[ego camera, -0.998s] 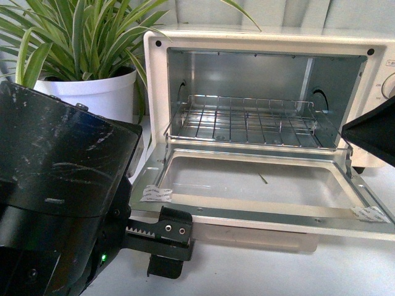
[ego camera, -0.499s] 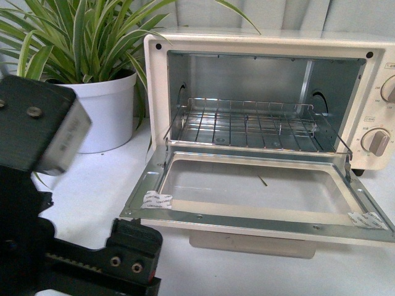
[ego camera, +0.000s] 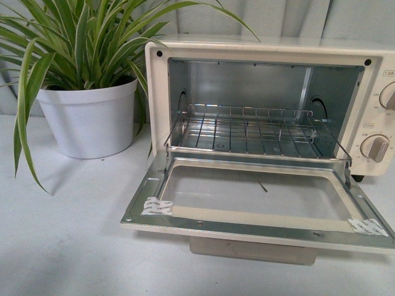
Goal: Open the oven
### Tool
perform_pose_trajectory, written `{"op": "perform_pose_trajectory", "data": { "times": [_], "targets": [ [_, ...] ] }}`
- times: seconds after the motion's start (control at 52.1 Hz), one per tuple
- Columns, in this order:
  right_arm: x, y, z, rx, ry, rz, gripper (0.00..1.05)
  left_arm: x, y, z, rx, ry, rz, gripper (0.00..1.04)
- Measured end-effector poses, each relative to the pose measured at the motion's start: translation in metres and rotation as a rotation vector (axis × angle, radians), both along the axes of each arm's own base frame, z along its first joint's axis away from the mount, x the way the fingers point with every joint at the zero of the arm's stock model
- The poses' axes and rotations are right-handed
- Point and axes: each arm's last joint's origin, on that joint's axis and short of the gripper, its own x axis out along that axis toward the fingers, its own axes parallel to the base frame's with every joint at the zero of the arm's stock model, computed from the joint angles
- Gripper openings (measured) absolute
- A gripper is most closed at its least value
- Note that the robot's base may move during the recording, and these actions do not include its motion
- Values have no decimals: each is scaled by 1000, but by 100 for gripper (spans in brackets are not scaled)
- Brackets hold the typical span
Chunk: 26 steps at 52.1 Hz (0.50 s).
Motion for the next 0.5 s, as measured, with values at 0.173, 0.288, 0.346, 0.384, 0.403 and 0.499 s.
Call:
{"op": "perform_pose_trajectory", "data": {
  "times": [0.173, 0.288, 0.346, 0.384, 0.403, 0.499],
  "targets": [
    [-13, -6, -11, 60, -37, -15, 95, -16, 22, -3, -71, -23, 88, 98],
    [-15, -7, -13, 63, -45, -22, 95, -19, 27, -6, -93, -18, 112, 98],
    [-15, -7, -13, 65, -45, -22, 95, -19, 27, -6, -97, -18, 111, 98],
    [-15, -7, -13, 65, -45, -23, 95, -19, 27, -6, -98, -19, 112, 98],
    [-15, -7, -13, 65, -45, -23, 95, -19, 27, -5, -99, -19, 112, 98],
    [-19, -10, -17, -68, -196, -157, 84, -23, 29, -9, -85, -51, 25, 85]
  ]
}}
